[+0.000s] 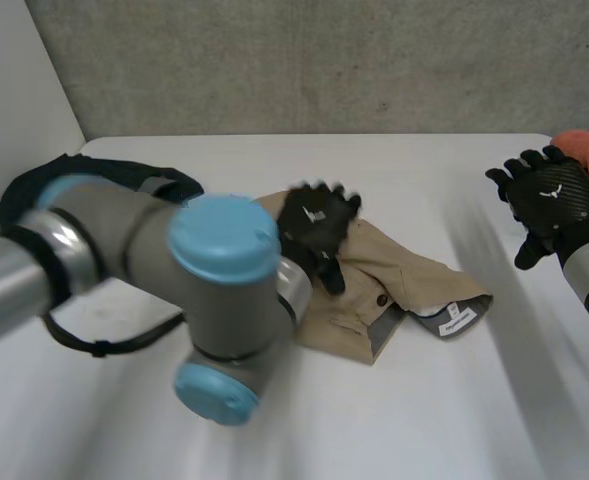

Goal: Fold the laundry.

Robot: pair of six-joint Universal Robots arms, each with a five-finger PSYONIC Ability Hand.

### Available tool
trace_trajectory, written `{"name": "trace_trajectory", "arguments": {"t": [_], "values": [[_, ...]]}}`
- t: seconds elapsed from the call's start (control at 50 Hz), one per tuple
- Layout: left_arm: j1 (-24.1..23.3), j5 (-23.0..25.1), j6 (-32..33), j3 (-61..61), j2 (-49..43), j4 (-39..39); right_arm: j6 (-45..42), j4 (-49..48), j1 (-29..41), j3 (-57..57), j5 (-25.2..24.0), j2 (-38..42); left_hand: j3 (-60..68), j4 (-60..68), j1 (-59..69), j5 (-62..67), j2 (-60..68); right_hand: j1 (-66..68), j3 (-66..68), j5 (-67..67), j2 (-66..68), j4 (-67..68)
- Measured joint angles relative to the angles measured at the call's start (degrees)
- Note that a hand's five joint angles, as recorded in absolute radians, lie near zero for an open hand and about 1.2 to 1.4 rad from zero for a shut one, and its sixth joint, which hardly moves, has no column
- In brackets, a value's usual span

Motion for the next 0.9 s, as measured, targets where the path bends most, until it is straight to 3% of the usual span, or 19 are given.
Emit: {"name": "trace_trajectory", "arguments": {"t": [0.12,0.22,0.3,0.4,0.46,0.52,0.56,0.62,0.64,0.68,0.76,0.9], "values": [[7.4,1.5,3.4,-5.4,10.9,-0.7,6.9,14.5,0.6,-5.0,0.2,-0.4,-0.1,-0.3,0.0,-0.1,-0.4,0.0,0.0,0.0,0.0,0.0],[16.0,7.2,12.5,-10.3,14.2,-0.8,13.7,25.9,3.1,-7.4,-0.7,-0.2,-0.1,-0.3,0.0,-0.1,-0.4,0.0,0.0,0.0,0.0,0.0],[22.5,14.1,20.1,-12.6,12.6,-0.7,18.2,25.7,6.5,-7.3,-1.2,1.1,-0.1,-0.3,0.0,-0.1,-0.4,0.0,0.0,0.0,0.0,0.0],[26.8,21.8,24.9,-11.2,6.2,-0.5,20.4,19.3,10.5,-7.2,-0.3,5.0,-0.1,-0.3,0.0,-0.1,-0.4,0.2,0.4,0.3,0.3,0.4],[27.7,25.3,26.0,-9.0,1.7,-0.6,20.6,15.3,12.0,-7.6,1.1,7.7,-0.1,-0.3,0.0,-0.1,-0.4,1.3,2.8,2.6,2.7,2.9],[27.8,27.8,26.4,-6.1,-3.0,-0.6,20.2,10.9,13.5,-8.4,3.8,11.2,0.2,0.2,0.2,0.7,0.1,10.0,11.0,10.8,10.8,11.1],[27.7,28.3,26.4,-4.9,-5.0,-0.6,20.0,8.9,14.1,-8.9,5.2,13.0,7.3,6.8,7.4,7.8,7.3,18.9,19.8,18.4,19.7,19.8],[27.5,28.6,26.2,-3.6,-6.8,-0.5,19.6,6.7,14.7,-10.0,6.8,15.3,26.8,26.0,28.2,26.5,26.9,40.2,43.1,41.4,43.7,43.3],[27.4,28.5,26.1,-3.4,-7.0,-0.4,19.6,6.3,14.8,-10.2,7.0,15.8,39.4,39.9,42.1,40.3,40.6,42.5,46.4,44.8,47.6,46.8],[27.1,28.4,25.8,-3.1,-7.2,-0.3,19.3,5.7,14.9,-10.9,7.4,16.5,47.1,47.7,47.7,48.1,47.4,47.3,52.7,51.1,53.4,54.2],[26.1,27.4,24.9,-3.4,-5.6,-0.4,18.3,5.5,14.8,-12.3,7.5,16.6,51.1,51.9,47.9,50.5,51.4,48.5,53.9,52.4,54.3,56.4],[21.7,19.7,19.3,-9.3,7.2,-1.6,11.9,6.2,14.2,-18.1,7.2,12.1,51.1,51.9,47.9,50.5,51.6,49.1,53.9,52.4,54.3,56.6]]}}
